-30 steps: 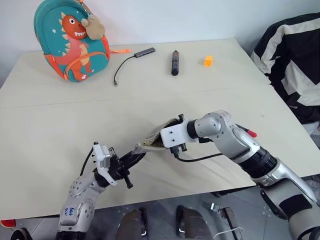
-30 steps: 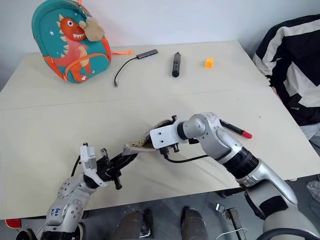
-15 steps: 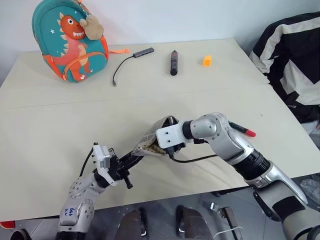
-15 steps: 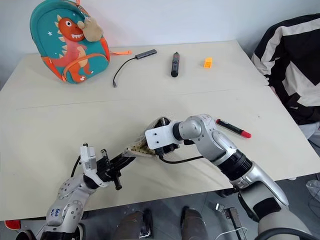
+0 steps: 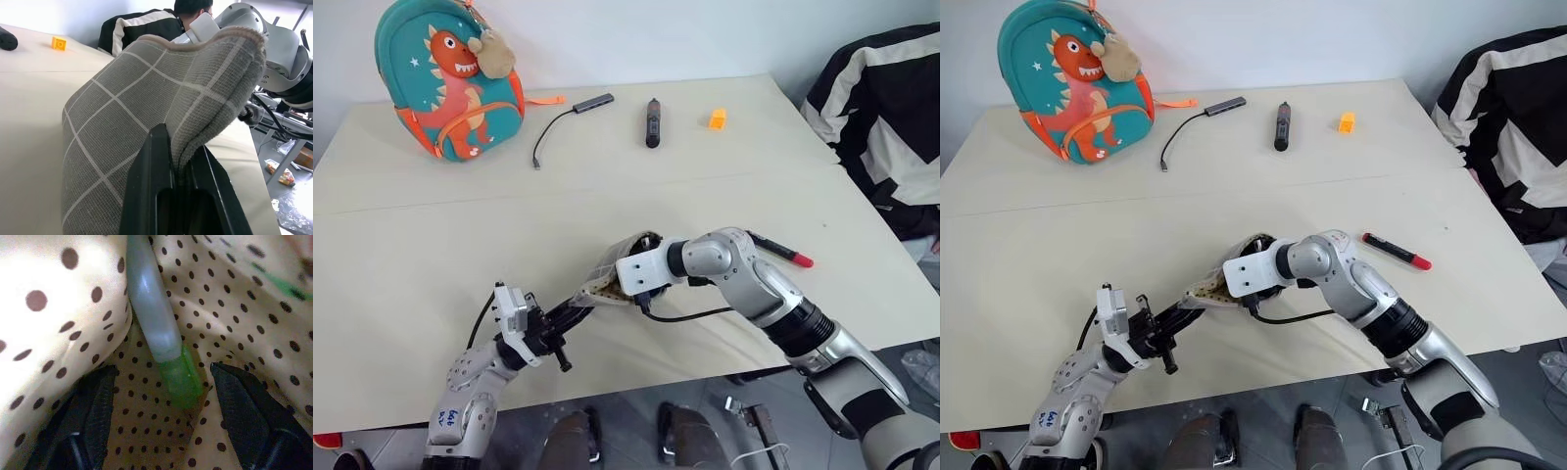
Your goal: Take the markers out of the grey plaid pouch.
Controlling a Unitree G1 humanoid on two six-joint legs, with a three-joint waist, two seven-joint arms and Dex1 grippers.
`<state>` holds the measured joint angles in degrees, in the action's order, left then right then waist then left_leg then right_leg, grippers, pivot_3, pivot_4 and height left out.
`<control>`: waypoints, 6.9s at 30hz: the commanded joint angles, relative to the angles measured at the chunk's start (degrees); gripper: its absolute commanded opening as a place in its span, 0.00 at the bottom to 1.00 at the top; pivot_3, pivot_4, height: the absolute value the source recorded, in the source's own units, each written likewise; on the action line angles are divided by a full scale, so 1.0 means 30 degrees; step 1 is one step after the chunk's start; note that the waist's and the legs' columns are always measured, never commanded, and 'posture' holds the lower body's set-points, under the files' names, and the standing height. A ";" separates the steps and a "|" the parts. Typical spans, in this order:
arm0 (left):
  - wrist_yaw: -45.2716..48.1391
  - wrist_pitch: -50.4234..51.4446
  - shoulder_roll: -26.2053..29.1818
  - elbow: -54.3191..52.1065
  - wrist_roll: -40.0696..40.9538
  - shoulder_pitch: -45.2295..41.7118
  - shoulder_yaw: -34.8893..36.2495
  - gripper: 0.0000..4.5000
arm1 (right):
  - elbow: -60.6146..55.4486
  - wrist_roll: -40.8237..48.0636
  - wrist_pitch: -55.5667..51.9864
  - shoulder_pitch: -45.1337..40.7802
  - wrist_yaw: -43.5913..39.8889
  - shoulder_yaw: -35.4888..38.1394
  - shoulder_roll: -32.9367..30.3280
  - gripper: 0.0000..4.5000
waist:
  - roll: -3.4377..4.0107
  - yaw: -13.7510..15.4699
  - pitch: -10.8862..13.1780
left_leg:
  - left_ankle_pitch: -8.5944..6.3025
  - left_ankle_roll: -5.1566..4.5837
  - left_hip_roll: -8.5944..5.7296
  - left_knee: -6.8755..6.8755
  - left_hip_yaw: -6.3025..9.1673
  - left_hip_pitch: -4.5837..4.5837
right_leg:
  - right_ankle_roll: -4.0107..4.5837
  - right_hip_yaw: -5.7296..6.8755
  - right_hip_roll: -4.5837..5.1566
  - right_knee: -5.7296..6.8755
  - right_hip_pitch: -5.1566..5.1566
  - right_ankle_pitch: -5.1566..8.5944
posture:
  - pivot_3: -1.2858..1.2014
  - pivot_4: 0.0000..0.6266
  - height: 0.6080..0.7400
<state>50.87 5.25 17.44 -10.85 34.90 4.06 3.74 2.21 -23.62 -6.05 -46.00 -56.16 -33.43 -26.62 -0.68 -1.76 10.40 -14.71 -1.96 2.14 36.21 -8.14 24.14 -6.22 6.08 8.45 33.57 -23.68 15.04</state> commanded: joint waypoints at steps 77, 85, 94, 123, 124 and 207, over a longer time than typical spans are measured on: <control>-0.0116 0.0390 -0.0308 -0.1878 0.0535 0.0484 -0.0133 0.00 | 0.7133 -0.2635 0.3745 -0.0237 0.4396 -0.0518 0.3064 0.24 | -0.0004 -0.0487 -0.0036 | 0.0108 0.0297 0.0506 -0.0052 -0.0182 -0.0010 | 0.0421 0.0011 -0.0384 -0.0048 -0.0157 -0.0119 | 0.52 0.24 1.00; -0.0155 0.0398 -0.0357 -0.1909 0.0531 0.0500 -0.0153 0.00 | 0.6734 -0.2522 0.3777 -0.0028 0.4057 -0.0310 0.2722 0.16 | -0.0008 -0.0482 -0.0136 | 0.0107 0.0305 0.0507 -0.0069 -0.0220 -0.0006 | 0.0410 -0.0002 -0.0379 -0.0022 -0.0211 -0.0125 | 0.52 0.24 1.00; -0.0223 0.0303 -0.0351 -0.1866 0.0480 0.0500 -0.0207 0.00 | 0.1105 -0.0376 0.1169 0.0301 0.0647 0.1451 0.1496 0.15 | -0.0008 -0.0281 -0.0135 | 0.0080 0.0329 0.0502 -0.0089 -0.0231 0.0025 | 0.0437 0.0007 -0.0369 -0.0034 -0.0237 -0.0109 | 0.52 0.24 1.00; -0.0338 -0.0065 -0.0166 -0.1475 0.0392 0.0399 -0.0240 0.00 | -0.6035 0.6595 -0.4086 -0.0543 -0.3674 0.5189 -0.1455 0.15 | -0.0022 0.0043 -0.0122 | 0.0037 0.0304 0.0523 -0.0052 -0.0327 0.0039 | 0.0431 0.0040 -0.0376 -0.0043 -0.0274 -0.0112 | 0.52 0.24 1.00; -0.0350 -0.0063 -0.0151 -0.1471 0.0399 0.0387 -0.0247 0.00 | -0.5664 0.6253 -0.3699 -0.0586 -0.3504 0.5087 -0.1692 0.15 | -0.0022 0.0040 -0.0122 | 0.0037 0.0304 0.0523 -0.0052 -0.0329 0.0039 | 0.0431 0.0039 -0.0378 -0.0042 -0.0274 -0.0112 | 0.52 0.24 1.00; -0.0910 -0.0520 0.1274 0.0093 0.0992 -0.0182 0.3199 0.00 | -0.5529 1.1416 -1.4104 0.8147 0.1214 1.1061 -0.8418 0.15 | -0.0050 0.0060 -0.0129 | -0.0003 0.0257 0.0529 -0.0001 -0.0436 0.0012 | 0.0420 0.0027 -0.0350 -0.0039 -0.0271 -0.0118 | 0.52 0.24 1.00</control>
<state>48.28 3.37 21.24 -10.26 37.30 3.80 12.88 -13.75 10.79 -48.83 -21.78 -53.97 -1.95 -51.60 -0.84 -1.58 10.01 -14.71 -1.18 3.74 36.20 -9.45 24.18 -4.95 6.17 7.39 33.43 -24.48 14.69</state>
